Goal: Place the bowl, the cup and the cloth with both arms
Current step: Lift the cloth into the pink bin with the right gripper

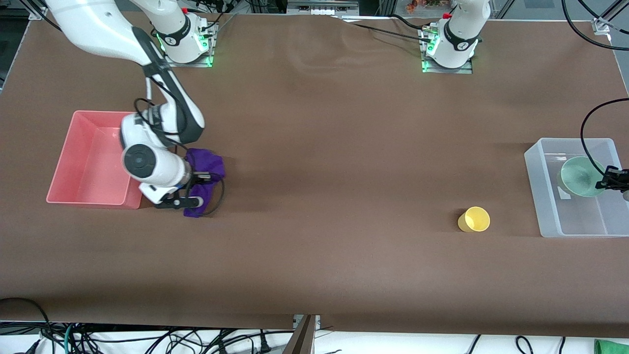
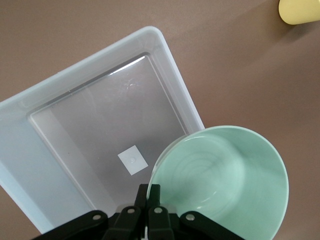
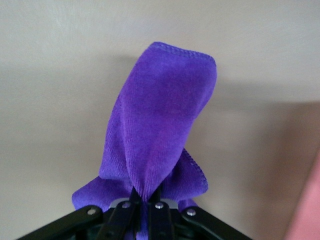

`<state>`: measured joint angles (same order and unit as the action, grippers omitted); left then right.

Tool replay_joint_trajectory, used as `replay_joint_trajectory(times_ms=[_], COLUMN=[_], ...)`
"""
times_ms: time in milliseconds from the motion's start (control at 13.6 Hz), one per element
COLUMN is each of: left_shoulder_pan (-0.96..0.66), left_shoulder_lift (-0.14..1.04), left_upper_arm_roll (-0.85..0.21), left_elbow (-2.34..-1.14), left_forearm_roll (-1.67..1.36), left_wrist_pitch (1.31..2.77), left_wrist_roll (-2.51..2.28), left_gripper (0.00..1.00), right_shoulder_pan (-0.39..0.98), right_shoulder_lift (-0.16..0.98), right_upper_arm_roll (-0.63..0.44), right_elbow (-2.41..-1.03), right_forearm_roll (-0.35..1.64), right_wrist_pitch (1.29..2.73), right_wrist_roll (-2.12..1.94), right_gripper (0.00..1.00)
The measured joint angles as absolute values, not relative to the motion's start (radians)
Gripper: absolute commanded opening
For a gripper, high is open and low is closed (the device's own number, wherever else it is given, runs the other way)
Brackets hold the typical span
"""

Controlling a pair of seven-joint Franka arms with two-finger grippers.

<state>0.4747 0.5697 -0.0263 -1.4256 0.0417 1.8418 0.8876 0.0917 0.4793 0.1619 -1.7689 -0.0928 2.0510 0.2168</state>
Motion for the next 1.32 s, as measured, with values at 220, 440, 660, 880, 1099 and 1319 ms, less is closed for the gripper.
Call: replay_joint_trajectory(times_ms=[220,440,660,880,1099,1319], left_shoulder_pan=[0.475,0.480,0.485,0.522,0.601,0.605], left_shoulder_lift=[0.572,0.585,0.619,0.643,0.700,0.734], left_upper_arm_roll=[-0.025,-0.023,-0.019,-0.007,-0.009,-0.026], left_elbow=[-1.427,-1.439,-1.440,-1.441,-1.462,-1.464], left_forearm_roll=[0.042,0.042,0.042,0.043,0.043,0.043], left_wrist_pitch=[1.840,1.842,1.886,1.927,2.009,2.026], left_wrist_roll=[0.888,0.888,0.891,0.944,1.013,1.029], left_gripper=[0.00,0.00,0.00,0.00,0.58,1.00], right_shoulder_pan=[0.063,0.053,0.050,0.045,0.041,0.038], right_shoulder_lift=[0.428,0.393,0.361,0.356,0.359,0.368], right_upper_arm_roll=[0.114,0.020,-0.094,-0.198,-0.247,-0.268], right_elbow=[-1.673,-1.616,-1.606,-1.606,-1.619,-1.713], right_forearm_roll=[-0.093,-0.093,-0.093,-0.093,-0.093,-0.093], right_wrist_pitch=[1.861,1.724,1.652,1.641,1.644,1.731], right_wrist_roll=[0.089,-0.081,-0.267,-0.422,-0.468,-0.469], right_gripper=[0.00,0.00,0.00,0.00,0.00,0.00])
